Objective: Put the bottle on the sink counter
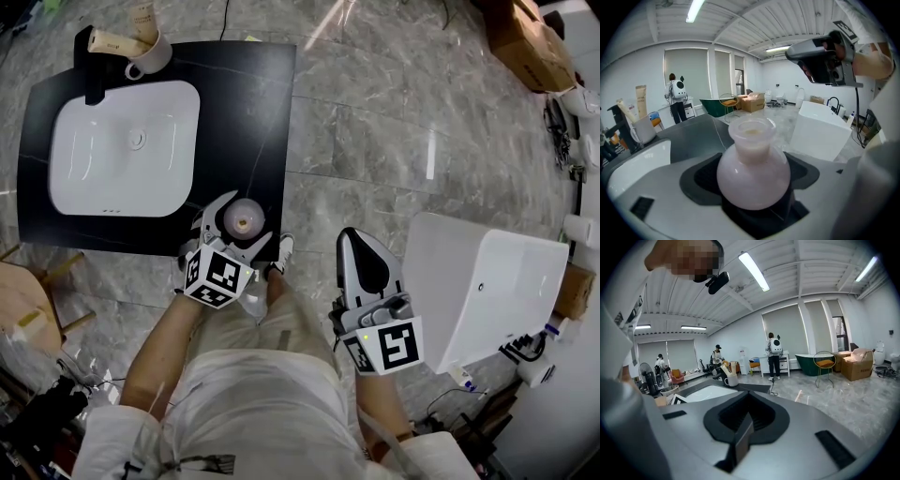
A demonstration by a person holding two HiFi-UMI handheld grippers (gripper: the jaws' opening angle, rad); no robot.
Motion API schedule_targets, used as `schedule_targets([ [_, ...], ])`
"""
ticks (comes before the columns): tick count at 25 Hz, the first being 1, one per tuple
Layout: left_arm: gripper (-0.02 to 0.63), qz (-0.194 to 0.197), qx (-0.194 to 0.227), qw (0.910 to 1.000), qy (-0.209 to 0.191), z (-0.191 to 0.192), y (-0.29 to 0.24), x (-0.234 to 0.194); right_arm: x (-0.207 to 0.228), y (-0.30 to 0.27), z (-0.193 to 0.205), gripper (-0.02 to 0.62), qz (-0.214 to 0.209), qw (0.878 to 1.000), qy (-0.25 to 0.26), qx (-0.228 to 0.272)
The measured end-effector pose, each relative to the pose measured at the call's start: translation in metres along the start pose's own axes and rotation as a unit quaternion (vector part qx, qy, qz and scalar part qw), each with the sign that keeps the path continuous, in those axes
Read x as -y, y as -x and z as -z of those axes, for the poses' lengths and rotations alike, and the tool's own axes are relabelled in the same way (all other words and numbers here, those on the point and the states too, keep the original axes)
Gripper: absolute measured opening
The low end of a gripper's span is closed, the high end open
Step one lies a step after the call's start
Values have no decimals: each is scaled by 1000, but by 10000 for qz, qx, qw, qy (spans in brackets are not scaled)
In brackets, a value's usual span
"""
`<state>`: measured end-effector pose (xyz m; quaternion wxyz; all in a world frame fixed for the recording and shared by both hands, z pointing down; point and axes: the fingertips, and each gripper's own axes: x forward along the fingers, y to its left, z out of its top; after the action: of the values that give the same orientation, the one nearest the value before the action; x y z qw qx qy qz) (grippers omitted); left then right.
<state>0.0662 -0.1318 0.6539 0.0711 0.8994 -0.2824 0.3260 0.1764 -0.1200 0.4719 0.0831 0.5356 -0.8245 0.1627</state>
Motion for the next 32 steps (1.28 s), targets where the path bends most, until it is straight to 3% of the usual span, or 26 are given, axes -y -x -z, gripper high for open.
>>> schedule_targets([
  [10,402,64,24,10000,-2,0,0,3,-2,10,-7,11,-48,10000,52,69],
  [14,496,233,41,9996,155,-2,0,9,-2,11,-14,11,-100,9998,116,134],
  [21,511,-41,236,9988,428,-10,33,-3,-11,14,-24,11,-276,9993,193,176],
  [27,509,-38,514,9946,902,-25,62,-8,-25,16,-45,11,-482,9975,379,342],
  [32,509,-480,622,9896,1204,-26,94,-25,-35,23,-65,11,-596,9954,554,502],
])
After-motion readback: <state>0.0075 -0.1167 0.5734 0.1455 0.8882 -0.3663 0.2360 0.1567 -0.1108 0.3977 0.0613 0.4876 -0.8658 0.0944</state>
